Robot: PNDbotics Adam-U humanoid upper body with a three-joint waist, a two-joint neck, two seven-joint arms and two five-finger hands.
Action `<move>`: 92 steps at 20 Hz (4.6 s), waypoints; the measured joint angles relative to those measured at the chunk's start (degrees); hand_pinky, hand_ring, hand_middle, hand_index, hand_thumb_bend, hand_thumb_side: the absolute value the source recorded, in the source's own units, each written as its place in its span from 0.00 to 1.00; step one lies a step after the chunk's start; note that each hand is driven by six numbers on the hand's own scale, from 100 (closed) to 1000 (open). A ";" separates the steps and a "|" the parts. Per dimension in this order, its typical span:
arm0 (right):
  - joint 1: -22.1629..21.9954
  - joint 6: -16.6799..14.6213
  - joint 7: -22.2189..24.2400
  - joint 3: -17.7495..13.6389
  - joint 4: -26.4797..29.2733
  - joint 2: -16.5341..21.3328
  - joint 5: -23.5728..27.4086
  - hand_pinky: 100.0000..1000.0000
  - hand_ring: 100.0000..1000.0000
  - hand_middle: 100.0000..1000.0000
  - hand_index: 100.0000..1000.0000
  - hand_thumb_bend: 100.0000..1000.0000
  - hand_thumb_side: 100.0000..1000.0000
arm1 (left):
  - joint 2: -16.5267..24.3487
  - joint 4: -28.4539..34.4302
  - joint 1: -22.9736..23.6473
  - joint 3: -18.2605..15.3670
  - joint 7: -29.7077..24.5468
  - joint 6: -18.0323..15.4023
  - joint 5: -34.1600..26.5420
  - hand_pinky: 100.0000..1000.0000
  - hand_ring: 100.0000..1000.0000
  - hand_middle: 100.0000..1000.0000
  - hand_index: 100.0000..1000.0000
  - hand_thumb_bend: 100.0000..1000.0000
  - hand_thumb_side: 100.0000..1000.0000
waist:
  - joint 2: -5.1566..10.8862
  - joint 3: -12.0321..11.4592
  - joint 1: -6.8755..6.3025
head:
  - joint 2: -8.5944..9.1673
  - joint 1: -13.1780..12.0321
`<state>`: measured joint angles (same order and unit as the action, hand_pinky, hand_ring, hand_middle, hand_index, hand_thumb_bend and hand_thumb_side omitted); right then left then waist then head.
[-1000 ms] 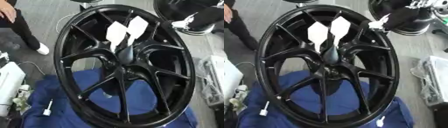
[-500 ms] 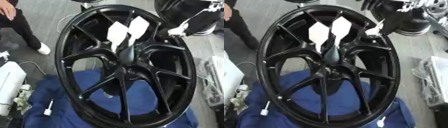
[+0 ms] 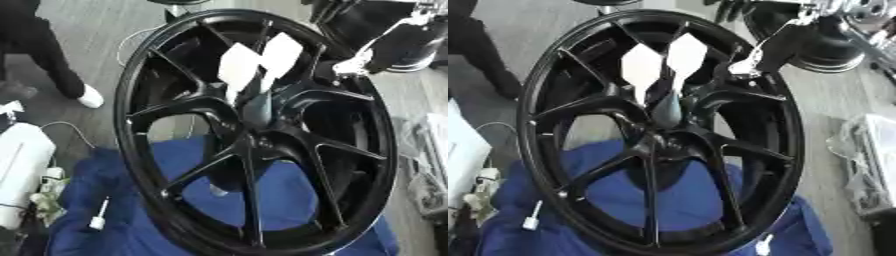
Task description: Pull the pin out of the wheel hub.
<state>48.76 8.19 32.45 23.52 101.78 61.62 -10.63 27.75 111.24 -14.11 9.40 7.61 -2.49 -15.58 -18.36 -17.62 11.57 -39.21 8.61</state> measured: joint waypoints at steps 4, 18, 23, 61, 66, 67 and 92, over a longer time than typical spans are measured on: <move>0.72 -2.87 -0.21 0.19 -0.78 -0.35 0.01 0.87 0.82 0.77 0.98 0.38 0.35 | 0.04 0.00 0.01 0.01 -0.05 0.05 0.02 0.50 0.72 0.54 0.63 0.02 0.78 | 0.01 -0.22 0.24 | -0.05 -0.18; 0.61 -9.84 -3.27 -3.54 -2.67 -0.35 -1.69 0.87 0.82 0.78 0.98 0.38 0.41 | 1.42 1.00 -0.73 -0.05 0.12 -0.12 0.23 0.50 0.72 0.55 0.63 0.00 0.74 | 0.57 -0.49 -0.07 | -1.02 -1.36; 3.19 -14.20 -1.35 -2.04 -4.34 -0.79 -3.27 0.87 0.83 0.79 0.98 0.38 0.45 | 2.00 1.01 -0.75 -0.06 0.04 -0.03 0.23 0.50 0.73 0.55 0.63 0.00 0.75 | 0.70 -0.88 0.23 | -1.02 -1.51; -15.77 -1.74 -55.57 -31.63 -6.86 -13.28 29.17 0.79 0.62 0.56 0.82 0.00 0.53 | 18.79 2.46 -26.30 2.90 -18.82 4.32 -4.15 0.62 0.83 0.69 0.73 0.00 0.57 | 1.66 1.69 -4.26 | -3.03 -0.94; -18.64 -1.78 -57.62 -33.15 -6.85 -15.25 29.56 0.79 0.61 0.55 0.81 0.00 0.55 | 21.10 2.48 -35.14 5.41 -35.13 7.12 -1.69 0.69 0.83 0.71 0.76 0.00 0.53 | 2.10 2.03 -4.39 | -3.33 0.45; -19.08 -1.83 -57.83 -33.34 -6.85 -15.56 29.57 0.79 0.60 0.55 0.81 0.00 0.55 | 21.10 2.49 -37.09 5.94 -38.35 7.35 -0.70 0.70 0.83 0.71 0.77 0.00 0.52 | 2.17 2.08 -4.45 | -3.45 0.76; -21.59 -1.48 -58.28 -34.29 -7.54 -19.04 29.59 0.78 0.58 0.53 0.80 0.00 0.56 | 8.71 -13.27 -57.58 24.35 -59.63 -0.88 21.85 0.84 0.82 0.72 0.81 0.01 0.63 | 2.51 4.83 -5.40 | -2.17 0.02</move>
<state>27.17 6.71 -25.83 -10.77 94.24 42.58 18.96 36.46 97.97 -71.69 33.75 -52.02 -3.37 6.28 -15.85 -12.79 6.17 -41.38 8.63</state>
